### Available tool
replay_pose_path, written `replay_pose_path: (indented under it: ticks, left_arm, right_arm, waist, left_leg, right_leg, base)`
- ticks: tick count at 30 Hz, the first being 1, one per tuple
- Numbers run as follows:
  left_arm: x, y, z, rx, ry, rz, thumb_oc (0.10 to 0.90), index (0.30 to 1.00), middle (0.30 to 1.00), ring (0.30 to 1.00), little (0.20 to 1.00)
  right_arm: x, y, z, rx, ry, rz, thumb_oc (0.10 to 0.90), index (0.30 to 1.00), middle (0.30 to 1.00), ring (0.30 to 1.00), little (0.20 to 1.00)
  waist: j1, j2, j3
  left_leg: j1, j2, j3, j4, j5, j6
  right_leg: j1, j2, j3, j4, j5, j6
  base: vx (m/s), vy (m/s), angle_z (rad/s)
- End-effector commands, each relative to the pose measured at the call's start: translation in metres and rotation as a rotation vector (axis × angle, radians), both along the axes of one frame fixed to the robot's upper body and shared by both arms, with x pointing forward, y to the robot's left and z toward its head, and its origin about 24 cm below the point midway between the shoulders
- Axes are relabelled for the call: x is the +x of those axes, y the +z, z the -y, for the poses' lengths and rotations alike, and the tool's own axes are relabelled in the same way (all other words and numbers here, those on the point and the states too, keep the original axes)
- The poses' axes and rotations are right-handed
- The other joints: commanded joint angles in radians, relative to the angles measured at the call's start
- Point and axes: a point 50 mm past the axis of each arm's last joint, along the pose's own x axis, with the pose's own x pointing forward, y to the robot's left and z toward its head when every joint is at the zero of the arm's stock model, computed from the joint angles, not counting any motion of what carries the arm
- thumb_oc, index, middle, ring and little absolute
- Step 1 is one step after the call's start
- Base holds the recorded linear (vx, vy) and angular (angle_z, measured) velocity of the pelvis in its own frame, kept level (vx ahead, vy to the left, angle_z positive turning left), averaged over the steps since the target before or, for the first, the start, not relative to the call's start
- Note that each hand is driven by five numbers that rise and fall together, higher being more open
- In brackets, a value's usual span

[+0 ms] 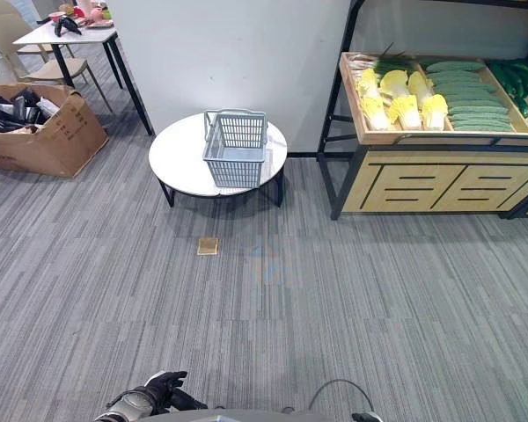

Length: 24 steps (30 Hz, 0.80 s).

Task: Get the vegetables into the basket

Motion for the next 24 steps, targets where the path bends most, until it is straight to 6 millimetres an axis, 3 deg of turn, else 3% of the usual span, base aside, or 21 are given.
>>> replay_pose_path:
  ticks: [1,24]
  left_arm:
    - [-0.0188,-0.0022,-0.0165,0.068,0.025,-0.089,0.900,1.000,1.000,1.000,1.000]
    - [-0.0200,-0.0029,-0.0147,0.060,0.015,-0.096,0.900,1.000,1.000,1.000,1.000]
  right_arm:
    - [0.0077,0.0014,0.0032,-0.011,0.030,-0.015,0.900,1.000,1.000,1.000,1.000]
    - [0.0057,0.0009,0.0020,-0.006,0.030,-0.024,0.900,1.000,1.000,1.000,1.000]
  waist:
    - [-0.004,-0.024,-0.001]
    - [-0.003,-0.021,-0.003]
  left_leg:
    - [0.044,0.028,-0.036,-0.018,0.001,-0.098]
    - [0.054,0.026,-0.040,-0.018,-0.003,-0.097]
  right_leg:
    - [-0.010,-0.072,-0.017,-0.045,0.111,0.106]
    - [-0.002,-0.072,-0.018,-0.044,0.110,0.104]
  base:
    - [0.00,0.000,0.00]
    - [0.00,0.000,0.00]
